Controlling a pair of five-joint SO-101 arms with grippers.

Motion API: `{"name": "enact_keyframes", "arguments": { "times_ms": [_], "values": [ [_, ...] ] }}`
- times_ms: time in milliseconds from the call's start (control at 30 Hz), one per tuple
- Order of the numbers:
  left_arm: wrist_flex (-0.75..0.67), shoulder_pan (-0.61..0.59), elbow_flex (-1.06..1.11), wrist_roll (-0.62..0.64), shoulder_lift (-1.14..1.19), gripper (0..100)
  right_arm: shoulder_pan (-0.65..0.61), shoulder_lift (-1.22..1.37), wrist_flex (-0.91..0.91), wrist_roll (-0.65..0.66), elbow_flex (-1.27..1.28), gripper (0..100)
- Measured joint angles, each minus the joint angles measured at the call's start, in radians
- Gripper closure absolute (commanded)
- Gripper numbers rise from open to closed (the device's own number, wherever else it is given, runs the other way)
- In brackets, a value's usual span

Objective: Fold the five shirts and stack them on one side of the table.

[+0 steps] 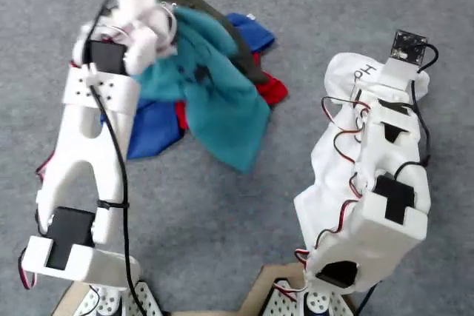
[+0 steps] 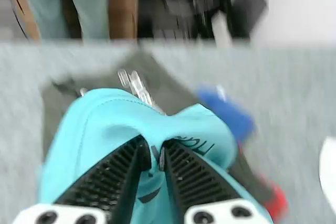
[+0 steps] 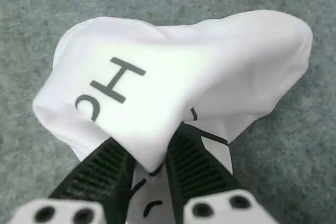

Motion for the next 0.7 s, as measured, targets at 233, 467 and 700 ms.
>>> {"name": "enact_keyframes", "arguments": {
  "times_ms": [233,467,700],
  "values": [
    [-0.166,-0.044,-0.100,0.028,0.239,74,0.000,0.005,0.000,0.000,-0.005,98.5],
    [0.074,-0.002,-0.376,0.130,0.692,71,0.000,0.005,0.000,0.000,-0.005,98.5],
    [0.396,0.075,-0.825,0.140,1.082,73,0.000,0.005,0.000,0.000,-0.005,98.5]
  ]
}}
